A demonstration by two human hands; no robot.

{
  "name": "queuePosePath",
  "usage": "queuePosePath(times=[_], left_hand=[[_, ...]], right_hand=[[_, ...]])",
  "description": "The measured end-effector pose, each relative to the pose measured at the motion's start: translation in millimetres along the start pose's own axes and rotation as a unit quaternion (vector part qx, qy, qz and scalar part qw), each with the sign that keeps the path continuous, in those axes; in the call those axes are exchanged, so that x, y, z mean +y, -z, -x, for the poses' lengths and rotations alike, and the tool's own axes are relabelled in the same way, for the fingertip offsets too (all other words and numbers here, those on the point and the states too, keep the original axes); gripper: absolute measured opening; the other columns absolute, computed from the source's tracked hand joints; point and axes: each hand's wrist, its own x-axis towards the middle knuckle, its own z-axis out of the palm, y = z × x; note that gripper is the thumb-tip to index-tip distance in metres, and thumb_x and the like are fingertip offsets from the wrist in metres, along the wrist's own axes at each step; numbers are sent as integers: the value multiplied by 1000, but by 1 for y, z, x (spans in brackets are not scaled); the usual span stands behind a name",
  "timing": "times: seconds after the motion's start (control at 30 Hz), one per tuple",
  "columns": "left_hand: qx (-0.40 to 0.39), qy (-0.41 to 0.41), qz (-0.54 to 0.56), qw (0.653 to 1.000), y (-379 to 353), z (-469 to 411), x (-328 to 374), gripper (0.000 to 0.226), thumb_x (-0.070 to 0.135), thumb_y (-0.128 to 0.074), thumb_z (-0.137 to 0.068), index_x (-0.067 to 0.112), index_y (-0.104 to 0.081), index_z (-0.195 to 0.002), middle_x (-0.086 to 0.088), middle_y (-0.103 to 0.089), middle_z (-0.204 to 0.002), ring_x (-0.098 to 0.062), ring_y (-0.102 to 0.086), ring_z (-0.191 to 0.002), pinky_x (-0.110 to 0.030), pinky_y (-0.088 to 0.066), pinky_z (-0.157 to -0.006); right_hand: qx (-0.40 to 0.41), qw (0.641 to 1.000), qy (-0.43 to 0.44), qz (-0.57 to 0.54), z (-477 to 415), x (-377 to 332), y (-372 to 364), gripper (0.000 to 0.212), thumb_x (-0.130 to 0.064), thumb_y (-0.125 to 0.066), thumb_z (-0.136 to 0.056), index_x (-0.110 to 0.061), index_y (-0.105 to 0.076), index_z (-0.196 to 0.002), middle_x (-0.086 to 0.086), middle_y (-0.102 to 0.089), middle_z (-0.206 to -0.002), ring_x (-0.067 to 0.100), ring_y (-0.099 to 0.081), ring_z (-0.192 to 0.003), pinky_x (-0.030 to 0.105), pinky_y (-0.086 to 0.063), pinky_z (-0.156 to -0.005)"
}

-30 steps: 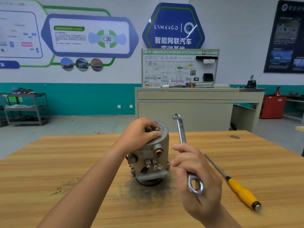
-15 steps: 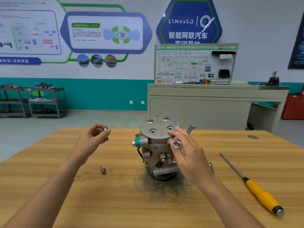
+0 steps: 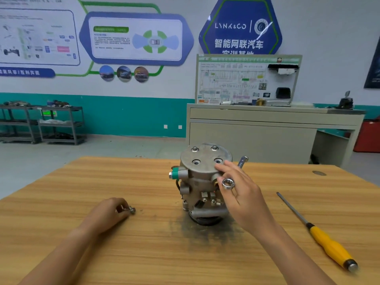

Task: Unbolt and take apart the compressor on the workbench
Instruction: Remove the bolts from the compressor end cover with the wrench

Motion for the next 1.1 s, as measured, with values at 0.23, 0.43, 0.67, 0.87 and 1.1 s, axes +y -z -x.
queuePosePath(times=[0.23,0.43,0.67,0.87,1.1], left_hand=[[242,-82,361,897,33,27,115,37,40,-62,-83,31,-55,-119,21,-54,-108,6,-56,-92,-15,-40,-70],[218,-32,553,804,35,31,205,33,35,-64,-85,31,-52,-116,29,-50,-99,10,-50,-92,-11,-45,-70],[233,31,637,734,27,28,210,12,27,-67,-84,29,-62,-94,11,-61,-96,-4,-58,-85,-22,-52,-60],[220,54,674,704,29,22,212,9,19,-65,-85,28,-62,-85,6,-58,-82,-7,-54,-71,-17,-42,-46],[230,49,687,687,26,17,215,8,15,-63,-85,22,-62,-83,7,-57,-77,8,-55,-57,-12,-40,-43]], right_hand=[[212,960,60,-171,-13,-18,28,34,-25,-55,-82,-1,-53,-58,2,-60,-66,7,-61,-77,22,-49,-71],[252,901,39,-350,-21,-28,46,38,-20,-50,-78,-14,-39,-42,-7,-42,-45,16,-51,-57,35,-53,-77],[214,864,-45,-453,-25,-14,44,42,-3,-35,-69,-24,-42,-34,-4,-31,-38,16,-45,-50,37,-54,-72],[183,868,-46,-460,-31,-10,37,35,-1,-35,-66,-21,-32,-37,-1,-27,-38,17,-41,-48,37,-54,-68],[122,900,-9,-419,-28,-1,41,33,3,-35,-67,-16,-28,-42,0,-28,-41,16,-38,-51,36,-53,-68]])
